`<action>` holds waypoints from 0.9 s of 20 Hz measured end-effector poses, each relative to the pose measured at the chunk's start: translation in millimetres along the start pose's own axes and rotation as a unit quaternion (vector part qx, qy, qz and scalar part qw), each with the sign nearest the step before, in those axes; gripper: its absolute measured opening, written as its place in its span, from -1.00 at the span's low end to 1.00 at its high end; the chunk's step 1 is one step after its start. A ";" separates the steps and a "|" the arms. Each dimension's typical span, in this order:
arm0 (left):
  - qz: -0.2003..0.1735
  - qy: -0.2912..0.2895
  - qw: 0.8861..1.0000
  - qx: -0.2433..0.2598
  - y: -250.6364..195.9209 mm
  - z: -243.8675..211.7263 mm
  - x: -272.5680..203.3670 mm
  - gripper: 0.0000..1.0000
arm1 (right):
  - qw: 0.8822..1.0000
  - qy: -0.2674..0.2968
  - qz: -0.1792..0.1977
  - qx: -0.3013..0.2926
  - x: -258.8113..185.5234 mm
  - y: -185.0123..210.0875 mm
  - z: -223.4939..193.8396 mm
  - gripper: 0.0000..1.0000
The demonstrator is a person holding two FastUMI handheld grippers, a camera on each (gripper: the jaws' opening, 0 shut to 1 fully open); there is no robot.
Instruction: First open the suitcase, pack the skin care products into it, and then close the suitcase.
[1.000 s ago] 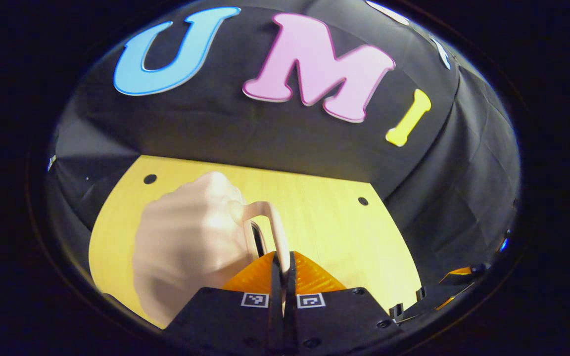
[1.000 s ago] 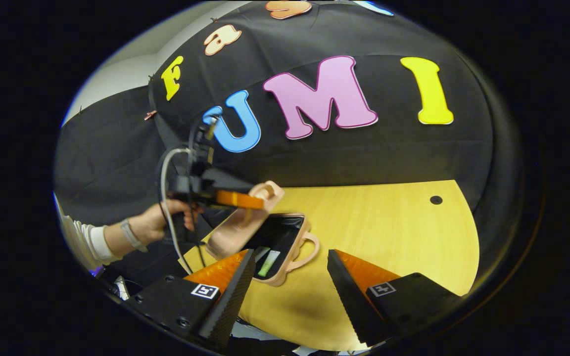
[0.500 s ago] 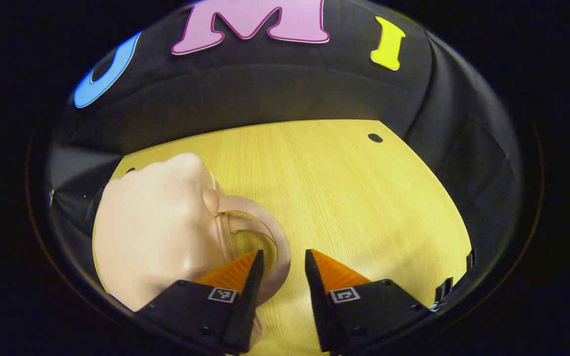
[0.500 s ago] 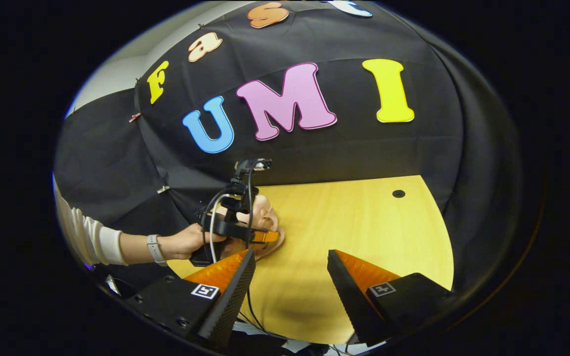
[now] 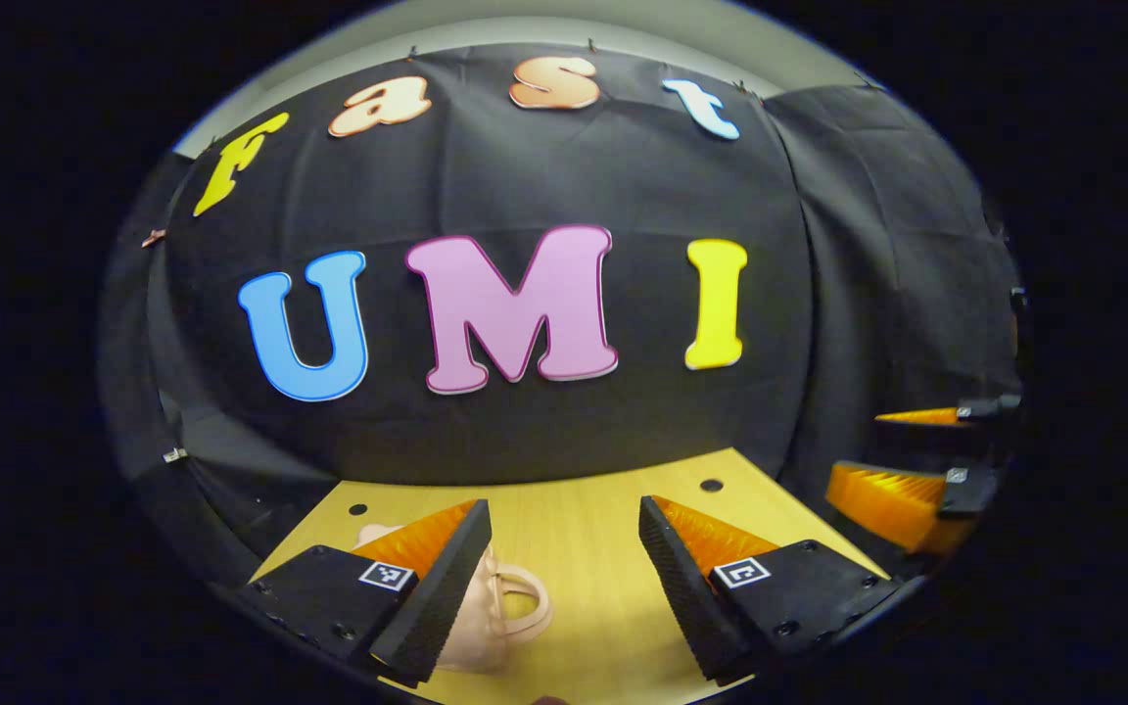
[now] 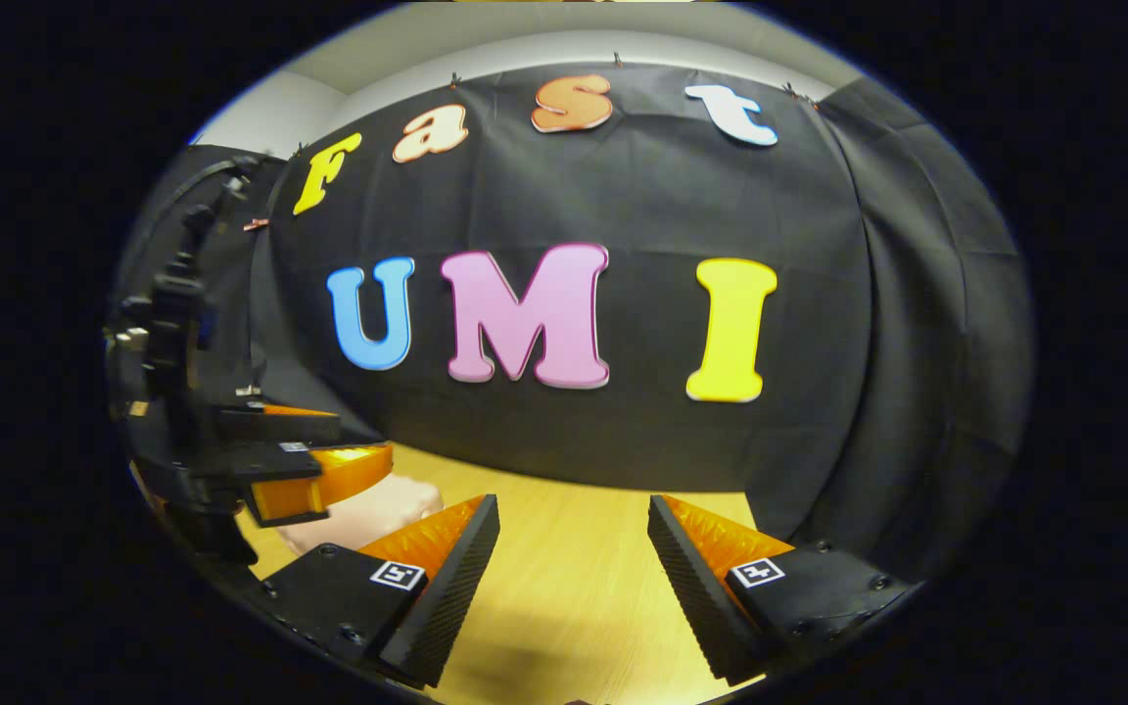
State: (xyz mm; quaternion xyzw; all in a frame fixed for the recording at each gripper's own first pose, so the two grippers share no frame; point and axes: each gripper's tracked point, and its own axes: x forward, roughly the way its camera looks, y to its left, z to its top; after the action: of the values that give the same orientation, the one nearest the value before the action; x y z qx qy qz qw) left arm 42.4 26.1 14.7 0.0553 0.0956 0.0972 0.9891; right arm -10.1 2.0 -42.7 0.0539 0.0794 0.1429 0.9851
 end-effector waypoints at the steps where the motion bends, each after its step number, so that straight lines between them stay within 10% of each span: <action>1: -0.009 -0.026 1.000 -0.013 -4.6 21.8 -14.2 0.90 | 1.000 -0.022 -0.010 -0.007 2.0 3.3 16.6 0.94; 18: -0.052 -0.072 0.996 -0.012 11.3 42.0 -37.3 0.94 | 0.991 -0.065 -0.101 -0.057 -19.0 45.0 64.4 0.92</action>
State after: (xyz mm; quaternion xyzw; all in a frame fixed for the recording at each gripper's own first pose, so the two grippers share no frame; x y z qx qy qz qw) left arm 12.9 25.8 63.7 0.0449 0.0259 0.0424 0.9978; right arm -29.3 34.1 29.0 -0.0020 0.0123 0.0430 0.9990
